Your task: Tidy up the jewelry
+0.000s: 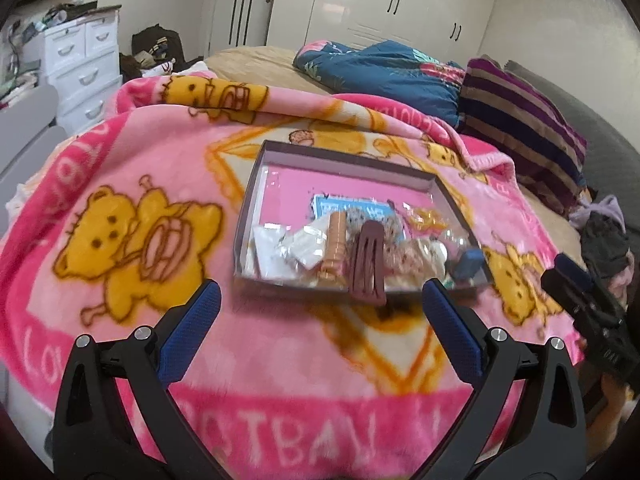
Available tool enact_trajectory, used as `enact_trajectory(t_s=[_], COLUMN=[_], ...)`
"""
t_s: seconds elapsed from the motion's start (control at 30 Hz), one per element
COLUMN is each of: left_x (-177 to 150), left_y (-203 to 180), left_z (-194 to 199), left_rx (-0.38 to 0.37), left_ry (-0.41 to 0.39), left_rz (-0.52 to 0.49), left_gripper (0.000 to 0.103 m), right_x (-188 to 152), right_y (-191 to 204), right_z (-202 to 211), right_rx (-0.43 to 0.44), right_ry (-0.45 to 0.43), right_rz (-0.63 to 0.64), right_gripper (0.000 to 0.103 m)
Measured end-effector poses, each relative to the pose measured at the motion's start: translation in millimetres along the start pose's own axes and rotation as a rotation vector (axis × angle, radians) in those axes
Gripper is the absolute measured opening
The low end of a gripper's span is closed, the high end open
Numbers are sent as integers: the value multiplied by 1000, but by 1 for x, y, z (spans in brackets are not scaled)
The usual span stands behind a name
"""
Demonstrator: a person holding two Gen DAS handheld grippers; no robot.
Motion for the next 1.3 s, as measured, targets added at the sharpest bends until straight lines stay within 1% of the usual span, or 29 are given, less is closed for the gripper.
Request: enact_trajectory(t_s=[0.1, 0.23, 0.43, 0.5, 0.6, 0.67, 0.77, 0.87, 1.0, 1.3], left_x=[-19, -40, -59, -63, -67, -68, -69, -70, -70, -70], left_y=[-4, -8, -13, -16, -21, -21, -19, -16, -14, -15], left_z=[7, 11, 9, 8, 2, 0, -2, -4, -6, -5], left_rx=[11, -21, -28, -17, -9, 1, -5, -9, -9, 0], left_ry=[-6, -8, -23, -41, -32, -26, -21, -13, -8, -13], left_rz=[-16, -9, -27, -42, -61, -65, -56, -43, -31, -44], left_gripper=[94, 94, 94, 94, 94, 94, 94, 94, 94, 94], right_x=[-9, -26, -48, -55, -61, -65, -70, -71, -70, -71], right_y=[2, 4, 6, 9, 13, 12, 13, 16, 15, 17], right_z=[6, 13, 16, 15, 12, 12, 9, 6, 7, 8], right_rx=[1, -5, -15, -12, -24, -22, -10, -14, -6, -4], right_ry=[7, 18, 34, 46, 60, 59, 74, 80, 79, 79], right_rz=[-2, -17, -28, -17, 8, -14, -33, -16, -25, -21], right_gripper=[99, 99, 99, 99, 99, 99, 99, 99, 99, 99])
Point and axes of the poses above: each gripper's, at about its wrist camera, not at the fingertips, and z roughly against the way its jaws point, y to its left, x to its top, the point moved 1 cm from there along -z, roughly the way its jaws point, and after that the axes turned 10 degrees about -x, right-handed, at the moved point
